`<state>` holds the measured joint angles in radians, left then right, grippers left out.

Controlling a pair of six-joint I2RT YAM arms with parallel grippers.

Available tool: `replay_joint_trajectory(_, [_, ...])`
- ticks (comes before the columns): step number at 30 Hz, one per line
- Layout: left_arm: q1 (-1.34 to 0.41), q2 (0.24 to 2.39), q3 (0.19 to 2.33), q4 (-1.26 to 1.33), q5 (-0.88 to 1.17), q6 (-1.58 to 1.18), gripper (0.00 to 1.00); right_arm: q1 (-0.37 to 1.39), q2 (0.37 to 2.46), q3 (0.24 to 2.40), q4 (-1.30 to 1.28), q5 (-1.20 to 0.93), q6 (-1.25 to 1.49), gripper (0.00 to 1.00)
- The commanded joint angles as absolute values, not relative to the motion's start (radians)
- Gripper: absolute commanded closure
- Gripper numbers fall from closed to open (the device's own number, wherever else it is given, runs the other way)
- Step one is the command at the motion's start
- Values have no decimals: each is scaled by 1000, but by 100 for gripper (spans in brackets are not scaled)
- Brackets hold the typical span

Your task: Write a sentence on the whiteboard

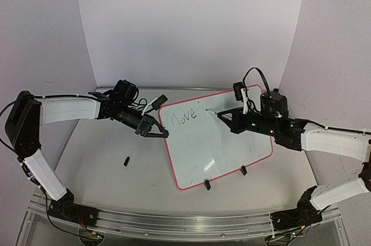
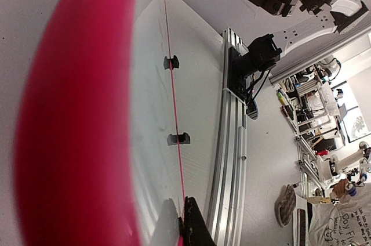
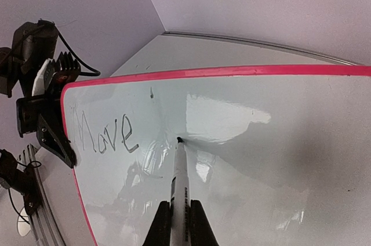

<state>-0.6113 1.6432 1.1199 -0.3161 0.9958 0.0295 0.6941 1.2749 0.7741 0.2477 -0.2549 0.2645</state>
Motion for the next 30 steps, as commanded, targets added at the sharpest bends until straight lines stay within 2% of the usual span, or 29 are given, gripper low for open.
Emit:
replay_joint_trajectory(1, [-631,1636,1154,-341,999,105,100,689,1261,744,253,-216,286,100])
replay_joint_trajectory(30, [-631,1634,1154,-344,999,108,100,689,1282,793,282,-159,281,100])
